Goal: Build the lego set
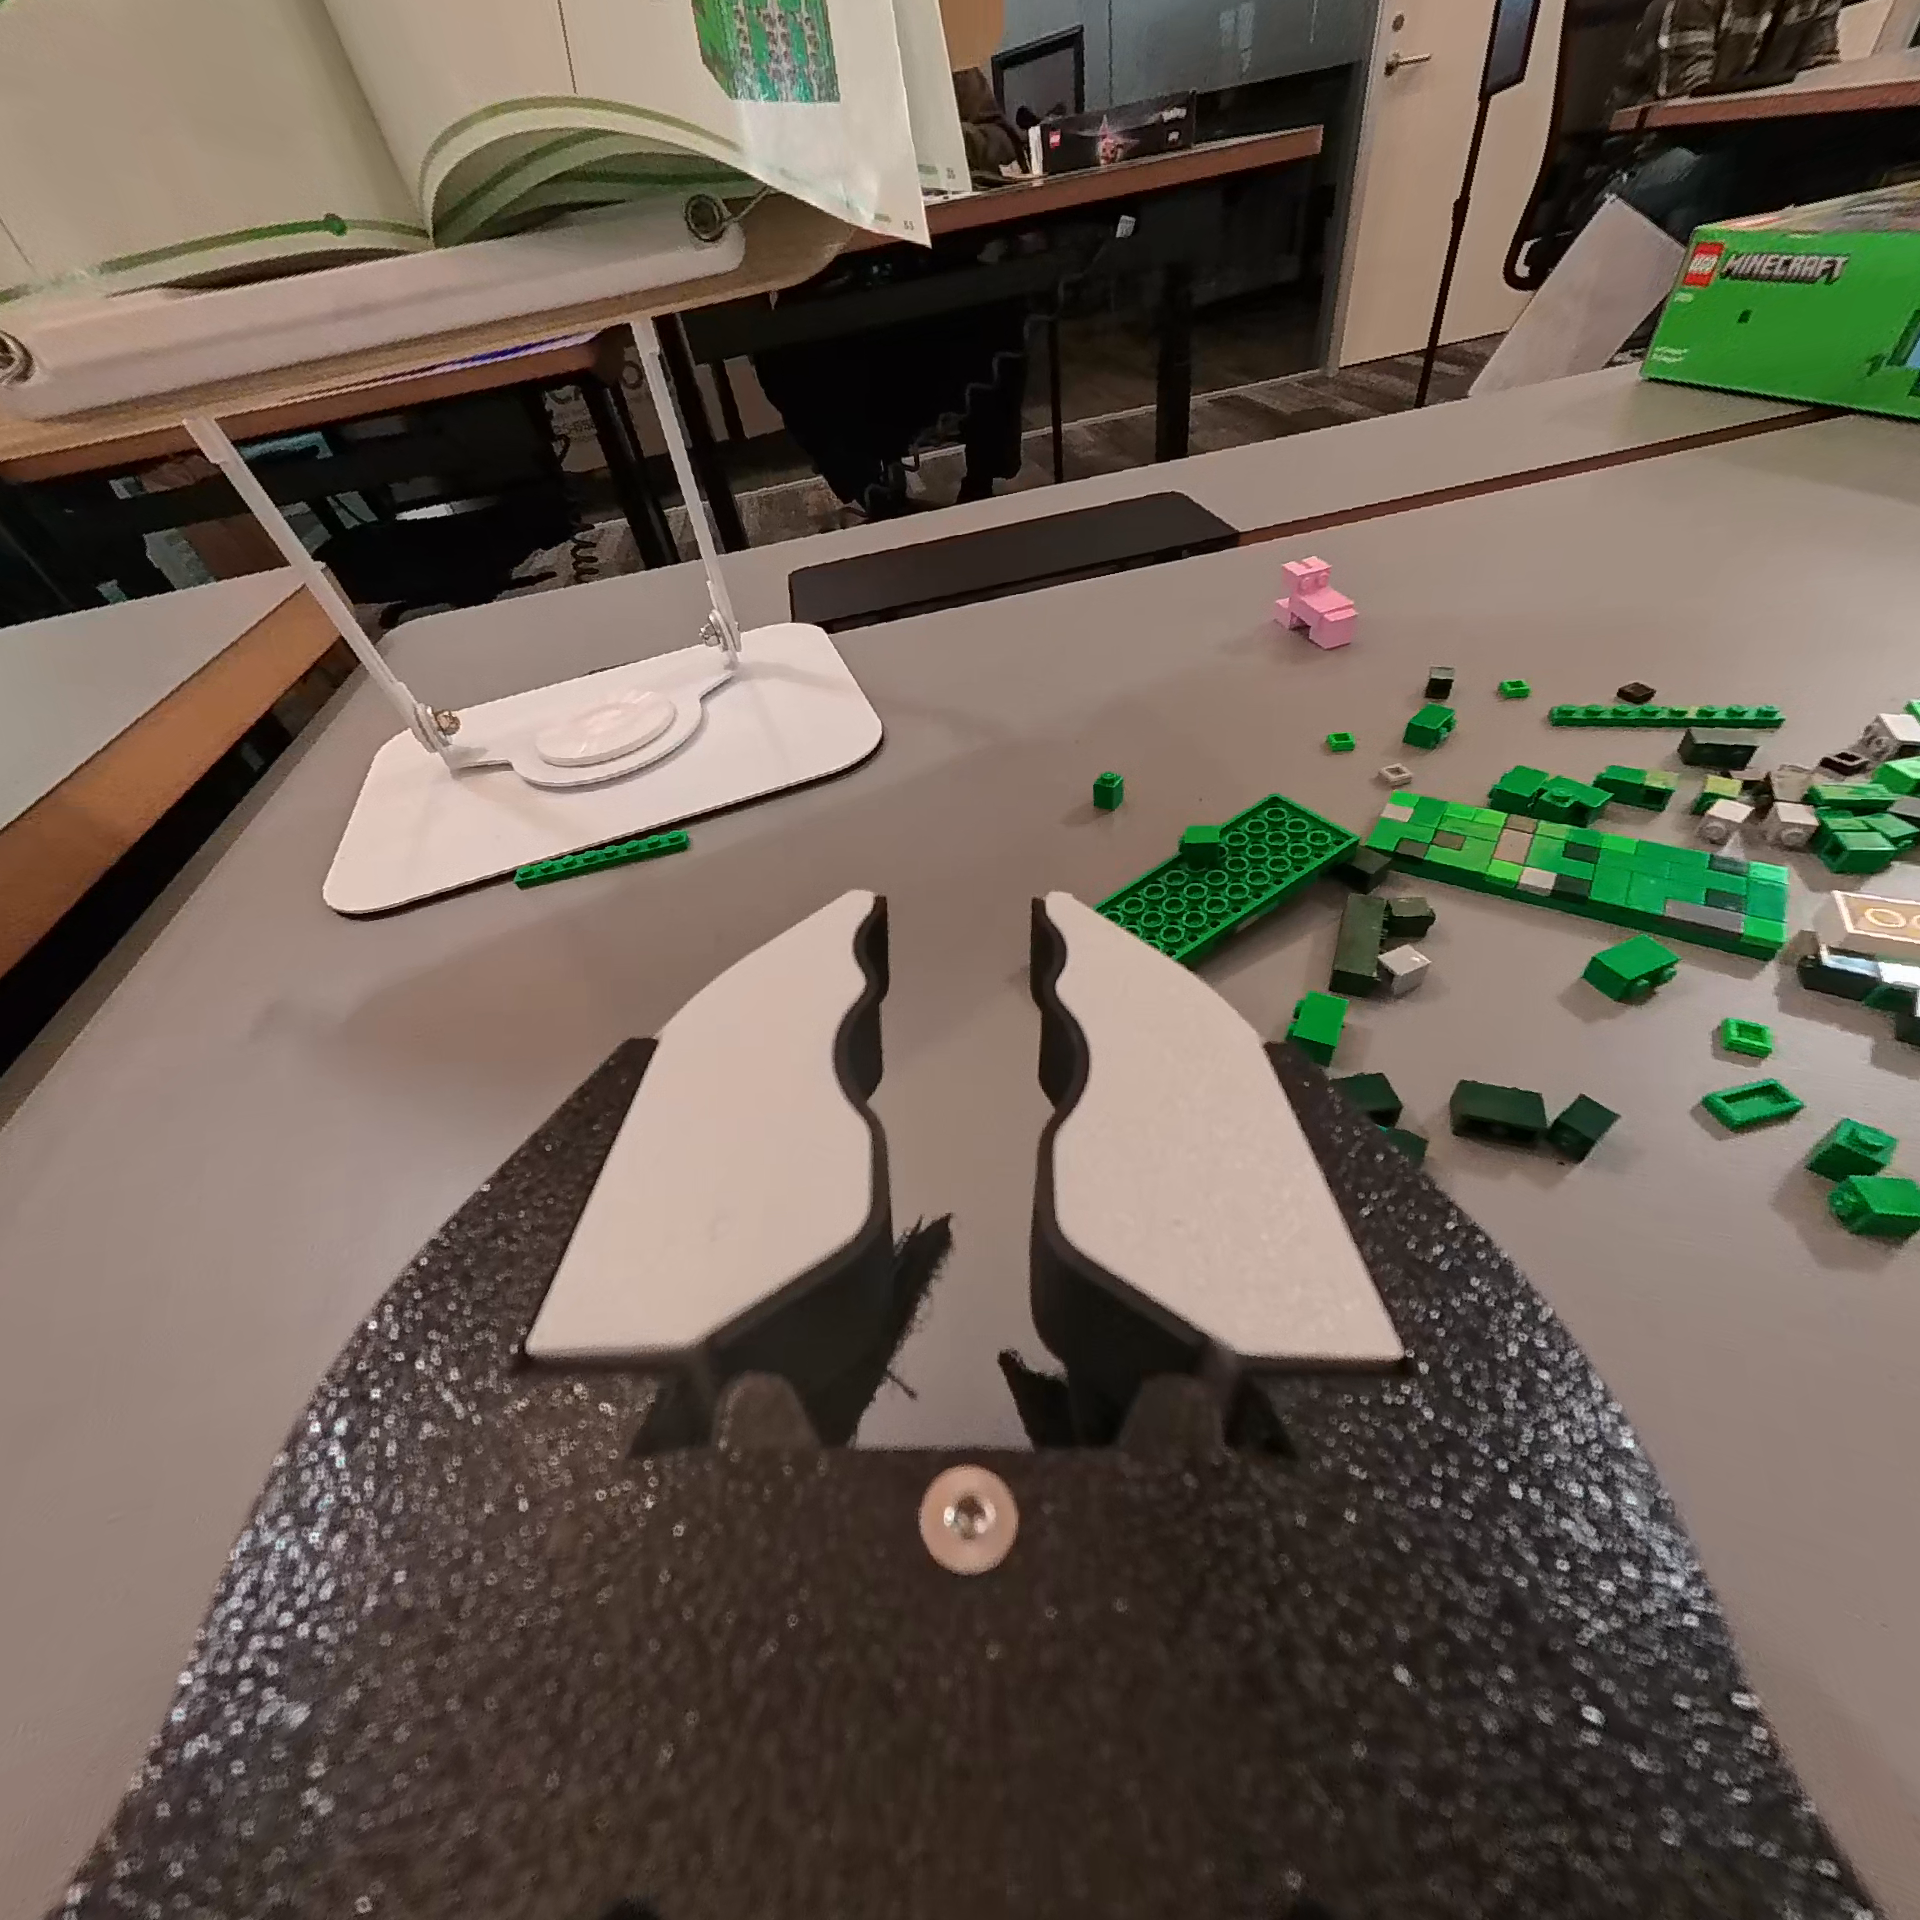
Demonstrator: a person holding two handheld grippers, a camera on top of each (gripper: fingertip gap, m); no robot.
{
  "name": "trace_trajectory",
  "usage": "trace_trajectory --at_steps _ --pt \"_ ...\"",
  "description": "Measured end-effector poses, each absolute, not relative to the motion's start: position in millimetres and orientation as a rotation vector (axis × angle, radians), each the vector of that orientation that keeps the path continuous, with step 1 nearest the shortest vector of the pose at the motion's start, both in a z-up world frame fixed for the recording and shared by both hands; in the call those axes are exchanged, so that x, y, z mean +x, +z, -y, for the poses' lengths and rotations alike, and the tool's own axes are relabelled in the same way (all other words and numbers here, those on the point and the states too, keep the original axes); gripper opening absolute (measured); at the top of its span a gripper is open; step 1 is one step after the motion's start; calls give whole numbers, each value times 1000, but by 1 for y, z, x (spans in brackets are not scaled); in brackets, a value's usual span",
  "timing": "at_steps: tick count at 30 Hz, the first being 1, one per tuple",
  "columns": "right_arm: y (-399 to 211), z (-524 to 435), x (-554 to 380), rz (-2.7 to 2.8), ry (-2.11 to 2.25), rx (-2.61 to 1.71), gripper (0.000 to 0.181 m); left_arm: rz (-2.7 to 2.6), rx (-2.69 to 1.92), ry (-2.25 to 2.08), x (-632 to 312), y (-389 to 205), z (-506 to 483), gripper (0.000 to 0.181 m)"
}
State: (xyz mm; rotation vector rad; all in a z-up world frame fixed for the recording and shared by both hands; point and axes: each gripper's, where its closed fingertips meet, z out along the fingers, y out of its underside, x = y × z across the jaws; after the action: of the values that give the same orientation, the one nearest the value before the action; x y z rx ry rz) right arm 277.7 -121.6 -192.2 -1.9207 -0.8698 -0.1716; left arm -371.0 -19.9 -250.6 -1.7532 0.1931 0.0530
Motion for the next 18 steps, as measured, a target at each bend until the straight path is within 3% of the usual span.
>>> trace_trajectory --at_steps 11,18 --pt "-189 108 278 771 -112 -1915 22 -219 -1765 65 -368 -253 19 23" --pt "-192 99 289 728 -245 -1951 16 -222 -1770 67 -368 -253 19 21"
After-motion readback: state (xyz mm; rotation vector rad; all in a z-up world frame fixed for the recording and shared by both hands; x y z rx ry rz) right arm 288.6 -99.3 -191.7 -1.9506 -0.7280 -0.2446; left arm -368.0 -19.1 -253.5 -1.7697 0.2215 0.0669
